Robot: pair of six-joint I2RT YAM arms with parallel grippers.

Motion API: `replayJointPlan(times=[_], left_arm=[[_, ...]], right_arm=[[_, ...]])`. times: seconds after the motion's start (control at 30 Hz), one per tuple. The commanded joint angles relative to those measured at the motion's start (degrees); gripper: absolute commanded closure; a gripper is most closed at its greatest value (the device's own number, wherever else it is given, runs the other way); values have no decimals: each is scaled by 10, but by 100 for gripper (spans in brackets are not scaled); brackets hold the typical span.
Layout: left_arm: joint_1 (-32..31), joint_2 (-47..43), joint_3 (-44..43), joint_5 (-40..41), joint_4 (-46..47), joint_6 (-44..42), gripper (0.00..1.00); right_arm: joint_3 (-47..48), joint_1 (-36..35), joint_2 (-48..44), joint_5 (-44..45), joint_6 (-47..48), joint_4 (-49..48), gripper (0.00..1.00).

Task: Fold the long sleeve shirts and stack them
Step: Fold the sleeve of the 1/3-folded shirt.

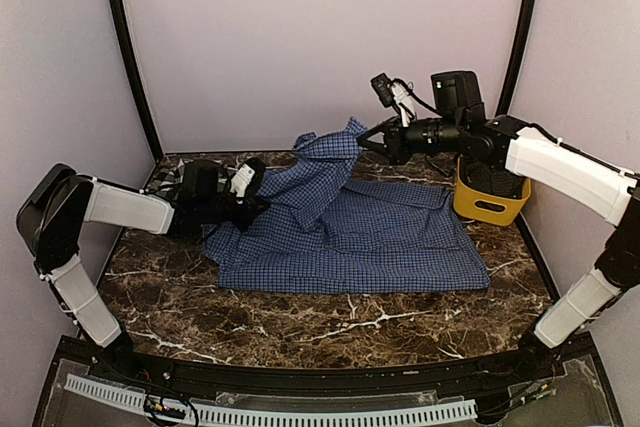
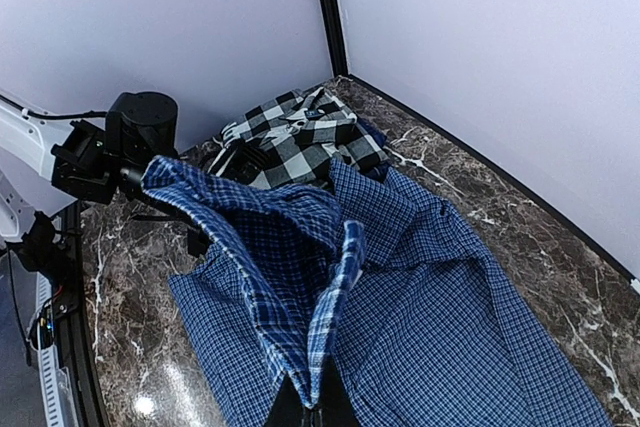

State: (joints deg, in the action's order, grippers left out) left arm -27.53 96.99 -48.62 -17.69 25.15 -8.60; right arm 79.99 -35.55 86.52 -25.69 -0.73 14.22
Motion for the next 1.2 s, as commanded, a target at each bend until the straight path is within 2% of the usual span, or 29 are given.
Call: replayJointPlan(times=[0.0, 0.33, 0.6, 0.87, 0.93, 1.17], left_arm=[[8, -42, 21, 35, 3, 14, 100], [15, -48, 24, 67, 35, 30, 100], [15, 2, -16, 25, 28, 32, 93], [15, -6, 24, -2, 40, 2, 90], [15, -11, 41, -20, 38, -10, 87], [15, -29, 85, -86, 34, -20, 63]], right_arm=[[24, 5, 12, 6, 17, -10, 100], [39, 6, 22, 24, 33, -20, 100], [38, 7, 15, 27, 41, -15, 100], [-47, 7, -18, -9, 41, -27, 100], [-90, 7, -30, -26, 35, -39, 100], [-233, 6, -85, -97, 8, -113, 100]])
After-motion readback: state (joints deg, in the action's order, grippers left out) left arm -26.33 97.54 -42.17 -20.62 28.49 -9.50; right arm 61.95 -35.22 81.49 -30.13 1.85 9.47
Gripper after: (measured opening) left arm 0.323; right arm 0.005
